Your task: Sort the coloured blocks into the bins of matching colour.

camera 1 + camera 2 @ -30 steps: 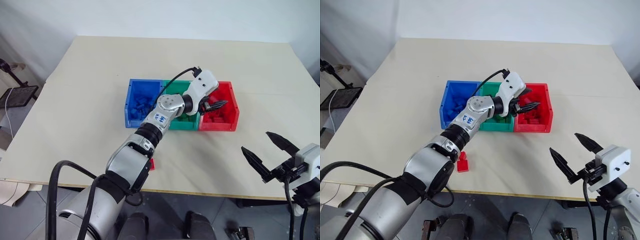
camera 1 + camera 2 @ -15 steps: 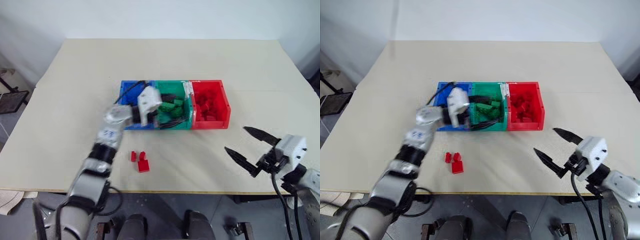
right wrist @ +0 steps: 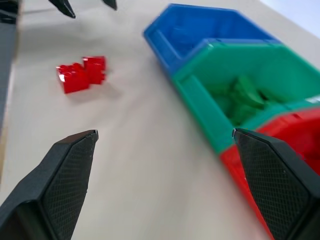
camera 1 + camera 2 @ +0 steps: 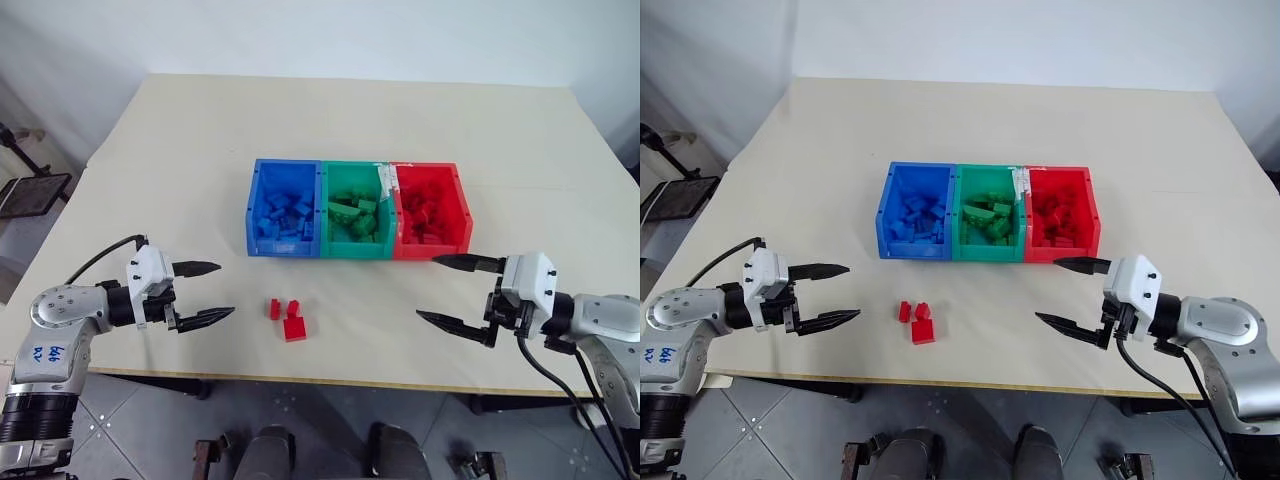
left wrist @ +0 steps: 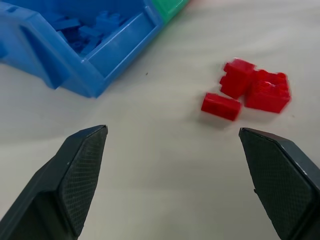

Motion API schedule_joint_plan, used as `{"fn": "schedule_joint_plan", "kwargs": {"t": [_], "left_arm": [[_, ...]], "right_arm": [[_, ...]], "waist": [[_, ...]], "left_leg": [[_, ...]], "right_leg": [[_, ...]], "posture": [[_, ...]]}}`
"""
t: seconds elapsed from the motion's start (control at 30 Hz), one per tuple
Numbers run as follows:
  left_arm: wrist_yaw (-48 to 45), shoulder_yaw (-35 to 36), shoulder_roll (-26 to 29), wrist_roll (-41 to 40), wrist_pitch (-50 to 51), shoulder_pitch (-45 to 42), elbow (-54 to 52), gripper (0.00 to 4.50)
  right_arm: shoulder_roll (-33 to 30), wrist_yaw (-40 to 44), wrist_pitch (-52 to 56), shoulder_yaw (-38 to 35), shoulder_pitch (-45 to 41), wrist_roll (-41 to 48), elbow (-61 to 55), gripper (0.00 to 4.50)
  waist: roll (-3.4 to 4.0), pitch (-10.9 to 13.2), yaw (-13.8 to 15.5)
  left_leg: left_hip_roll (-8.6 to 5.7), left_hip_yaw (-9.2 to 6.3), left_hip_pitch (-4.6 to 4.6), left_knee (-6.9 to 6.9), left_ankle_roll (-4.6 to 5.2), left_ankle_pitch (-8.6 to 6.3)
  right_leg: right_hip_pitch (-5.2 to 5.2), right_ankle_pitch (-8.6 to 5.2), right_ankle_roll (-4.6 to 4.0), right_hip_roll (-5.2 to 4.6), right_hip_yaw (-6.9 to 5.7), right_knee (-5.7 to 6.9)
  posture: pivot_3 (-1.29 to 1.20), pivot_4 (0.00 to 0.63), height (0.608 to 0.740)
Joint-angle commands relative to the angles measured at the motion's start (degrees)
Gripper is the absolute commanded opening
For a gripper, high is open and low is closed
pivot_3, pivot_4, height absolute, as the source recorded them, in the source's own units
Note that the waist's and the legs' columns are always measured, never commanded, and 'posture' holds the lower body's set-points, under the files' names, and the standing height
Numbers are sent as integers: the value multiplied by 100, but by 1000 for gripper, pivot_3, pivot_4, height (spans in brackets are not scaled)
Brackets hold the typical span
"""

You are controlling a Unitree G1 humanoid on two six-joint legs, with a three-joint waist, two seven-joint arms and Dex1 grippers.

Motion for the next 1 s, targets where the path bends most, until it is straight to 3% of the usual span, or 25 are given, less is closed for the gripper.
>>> {"fn": "schedule_joint_plan", "kwargs": {"t": [0.03,0.27,0.63,0.73,1.0], "left_arm": [[-45,-185,71,-23,32,-59,-483,4479],[72,-1255,-344,250,432,-745,-698,4479],[-308,-2131,-719,845,3,-1610,488,4479],[-320,-2181,-815,910,-41,-1712,638,3868],[-469,-2224,-874,952,-126,-1808,815,1417]], "right_arm": [[-110,75,17,-104,-47,37,-11,4500],[-191,52,178,-199,160,60,-201,4500],[-258,-51,444,-583,748,177,-749,4500],[-266,-49,490,-677,915,212,-867,4500],[-228,-149,496,-696,1074,237,-955,4500]], "waist": [[1,0,-34],[1,-1,-32],[0,-1,-38],[0,-1,-23],[0,-1,-34]], "left_leg": [[0,0,3,-4,0,0],[2,5,7,-8,0,0],[1,9,5,-10,0,0],[0,8,3,-9,0,0],[0,8,6,-8,0,0]], "right_leg": [[-1,0,0,0,0,3],[-3,0,0,1,0,6],[-5,0,0,1,0,1],[-5,0,0,1,0,0],[-4,0,0,1,1,2]], "posture": [[0,150,740],[0,150,740],[0,150,740],[0,150,740],[0,150,740]]}}
